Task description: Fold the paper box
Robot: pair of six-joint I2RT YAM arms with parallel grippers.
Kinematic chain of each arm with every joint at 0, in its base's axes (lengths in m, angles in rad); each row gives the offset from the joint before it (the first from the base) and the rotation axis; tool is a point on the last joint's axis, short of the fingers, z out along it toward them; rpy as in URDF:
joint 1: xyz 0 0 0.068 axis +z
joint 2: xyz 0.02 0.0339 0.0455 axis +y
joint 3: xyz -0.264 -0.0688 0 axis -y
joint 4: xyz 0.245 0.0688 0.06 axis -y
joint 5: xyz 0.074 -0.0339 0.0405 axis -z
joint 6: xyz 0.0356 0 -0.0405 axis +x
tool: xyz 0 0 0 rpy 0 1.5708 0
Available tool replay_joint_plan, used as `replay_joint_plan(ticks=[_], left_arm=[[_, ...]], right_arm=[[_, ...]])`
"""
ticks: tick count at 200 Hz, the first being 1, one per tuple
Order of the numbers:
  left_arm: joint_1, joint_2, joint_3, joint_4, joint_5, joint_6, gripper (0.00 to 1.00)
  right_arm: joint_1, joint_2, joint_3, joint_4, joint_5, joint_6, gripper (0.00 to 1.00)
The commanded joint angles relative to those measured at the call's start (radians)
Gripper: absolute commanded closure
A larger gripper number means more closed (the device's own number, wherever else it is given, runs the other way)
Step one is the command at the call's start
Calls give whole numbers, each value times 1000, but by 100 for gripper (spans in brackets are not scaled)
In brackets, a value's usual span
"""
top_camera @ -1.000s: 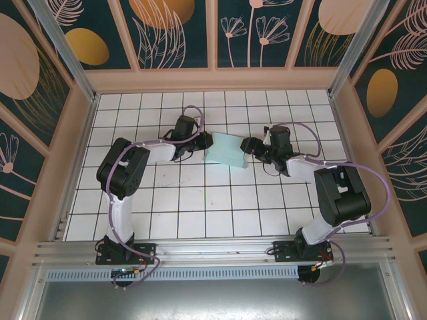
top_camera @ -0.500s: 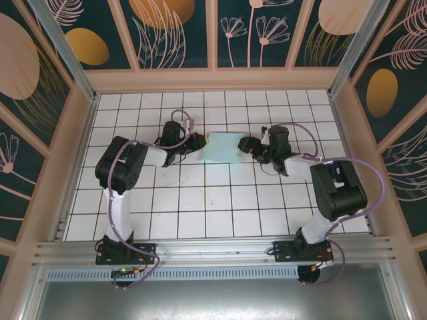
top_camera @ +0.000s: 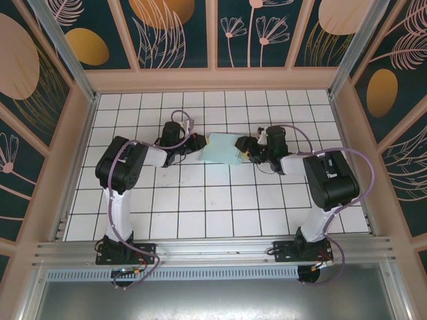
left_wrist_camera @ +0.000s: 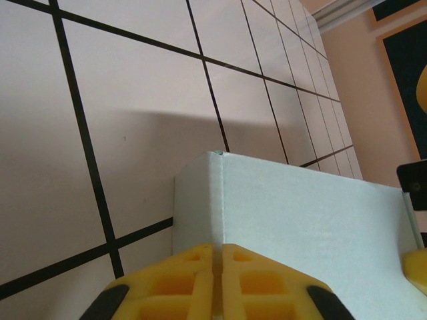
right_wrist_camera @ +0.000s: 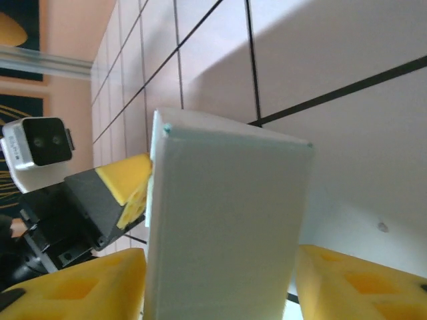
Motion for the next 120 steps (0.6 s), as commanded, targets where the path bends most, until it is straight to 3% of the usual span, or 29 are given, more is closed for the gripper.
replay_joint_plan(ticks=[1, 43, 54, 74, 97, 120], left_arm=[[2, 39, -39, -13, 11, 2, 86], [0, -83, -167, 125, -105, 68, 66], [-1, -113, -199, 197, -100, 73, 47], [-23, -164, -259, 354, -74, 108, 32], [-82, -261, -327, 442, -167, 251, 18], [-154, -357, -367, 445, -335, 455, 2]], right_arm=[[5, 15, 35, 94, -42, 58, 50], [-14, 0, 21, 97, -50, 65, 67], [-20, -11, 20, 90, -48, 64, 68], [-28, -30, 14, 81, -53, 65, 68], [-44, -62, 12, 44, -48, 44, 68], [-62, -102, 8, -1, -38, 20, 68]])
